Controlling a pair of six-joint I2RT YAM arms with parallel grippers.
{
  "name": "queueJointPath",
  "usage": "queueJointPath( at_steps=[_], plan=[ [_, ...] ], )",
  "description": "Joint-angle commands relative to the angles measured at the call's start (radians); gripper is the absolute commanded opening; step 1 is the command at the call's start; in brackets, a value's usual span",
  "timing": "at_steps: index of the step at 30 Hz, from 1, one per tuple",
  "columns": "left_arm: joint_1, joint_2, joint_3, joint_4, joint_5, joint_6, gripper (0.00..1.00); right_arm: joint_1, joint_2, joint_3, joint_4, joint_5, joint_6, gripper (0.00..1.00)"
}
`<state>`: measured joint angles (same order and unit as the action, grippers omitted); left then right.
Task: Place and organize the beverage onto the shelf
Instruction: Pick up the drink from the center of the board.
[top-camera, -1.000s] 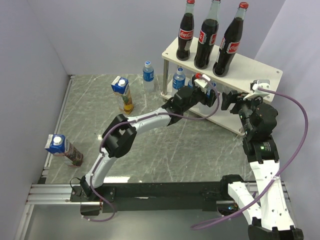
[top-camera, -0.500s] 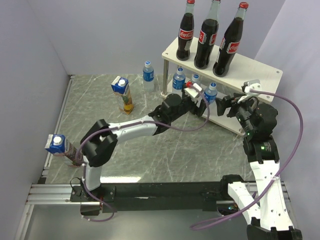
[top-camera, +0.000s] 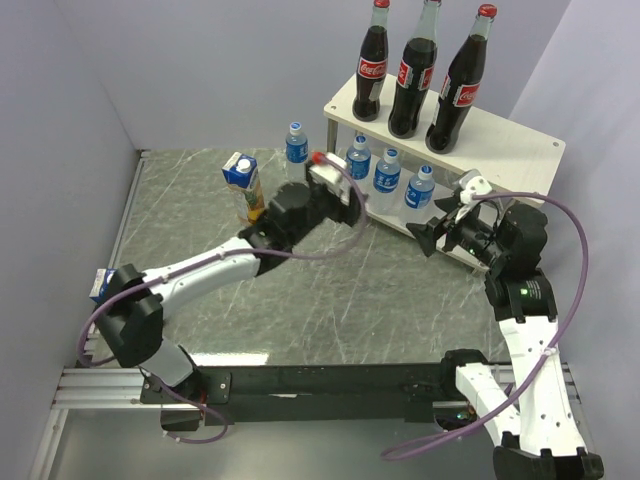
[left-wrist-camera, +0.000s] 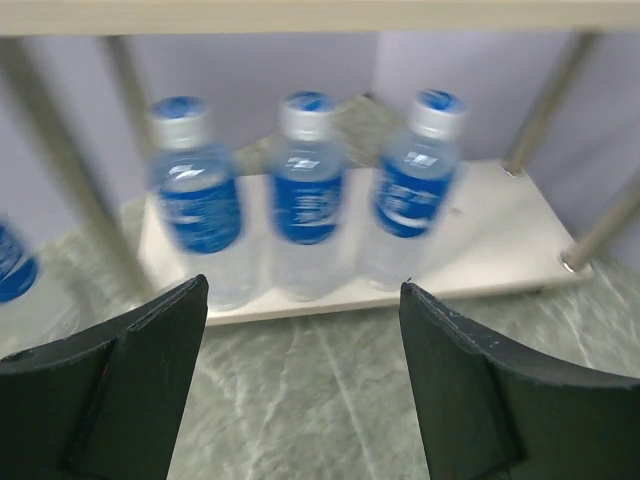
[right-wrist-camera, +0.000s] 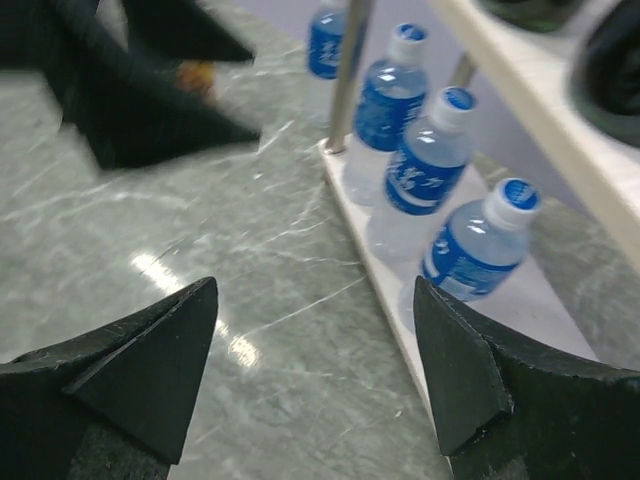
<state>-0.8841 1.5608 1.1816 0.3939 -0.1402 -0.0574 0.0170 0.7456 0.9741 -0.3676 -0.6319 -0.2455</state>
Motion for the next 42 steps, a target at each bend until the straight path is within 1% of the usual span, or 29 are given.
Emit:
queueJointPath(
  at_steps=[1,4,5,7,8,10,11,13,14,15,16,18,19,20,21,22,25,30,42],
  plan=[
    [0.133,-0.067,0.009,-0.091,-0.001,-0.16,0.82,-0.006,0.027,0.031,-0.051,-0.141,-0.077,0.84],
    [0.213,-0.051,0.051,-0.159,0.054,-0.241,0.82,-0.006,0.058,0.04,-0.086,-0.196,-0.093,0.82],
    [0.261,-0.027,0.094,-0.211,0.065,-0.255,0.82,-0.006,0.072,0.044,-0.102,-0.209,-0.103,0.82],
    [0.304,0.004,0.142,-0.251,0.085,-0.286,0.82,-0.005,0.083,0.048,-0.114,-0.238,-0.112,0.81],
    [0.342,0.043,0.192,-0.269,0.102,-0.292,0.81,-0.005,0.09,0.049,-0.125,-0.244,-0.12,0.81],
    [0.375,0.086,0.251,-0.325,0.114,-0.295,0.81,-0.003,0.095,0.051,-0.128,-0.255,-0.121,0.81],
    [0.401,0.134,0.309,-0.342,0.116,-0.292,0.8,-0.005,0.097,0.049,-0.129,-0.261,-0.124,0.81],
    [0.425,0.185,0.372,-0.389,0.125,-0.288,0.8,-0.003,0.1,0.049,-0.126,-0.261,-0.123,0.81],
    [0.444,0.236,0.435,-0.391,0.128,-0.285,0.8,-0.003,0.101,0.048,-0.128,-0.265,-0.123,0.81],
    [0.453,0.266,0.469,-0.429,0.132,-0.28,0.79,-0.003,0.101,0.048,-0.128,-0.264,-0.124,0.81],
    [0.461,0.321,0.537,-0.463,0.133,-0.279,0.79,-0.002,0.103,0.049,-0.128,-0.264,-0.124,0.81],
    [0.474,0.375,0.607,-0.492,0.133,-0.263,0.77,-0.002,0.106,0.049,-0.129,-0.264,-0.124,0.8],
    [0.479,0.428,0.675,-0.524,0.133,-0.257,0.76,0.0,0.107,0.048,-0.129,-0.265,-0.127,0.8],
    [0.481,0.455,0.711,-0.538,0.129,-0.252,0.76,0.0,0.107,0.046,-0.129,-0.265,-0.127,0.8],
    [0.482,0.482,0.749,-0.556,0.102,-0.243,0.75,0.0,0.109,0.048,-0.129,-0.265,-0.127,0.8],
    [0.487,0.533,0.821,-0.588,0.093,-0.237,0.75,0.001,0.11,0.046,-0.131,-0.265,-0.13,0.8],
    [0.494,0.619,0.938,-0.632,0.064,-0.225,0.73,0.006,0.116,0.048,-0.131,-0.264,-0.132,0.8],
    [0.499,0.711,1.064,-0.659,0.05,-0.213,0.69,0.011,0.121,0.046,-0.131,-0.258,-0.132,0.8],
    [0.499,0.791,1.136,-0.61,0.011,-0.174,0.66,0.011,0.121,0.043,-0.123,-0.25,-0.127,0.8]
  ],
)
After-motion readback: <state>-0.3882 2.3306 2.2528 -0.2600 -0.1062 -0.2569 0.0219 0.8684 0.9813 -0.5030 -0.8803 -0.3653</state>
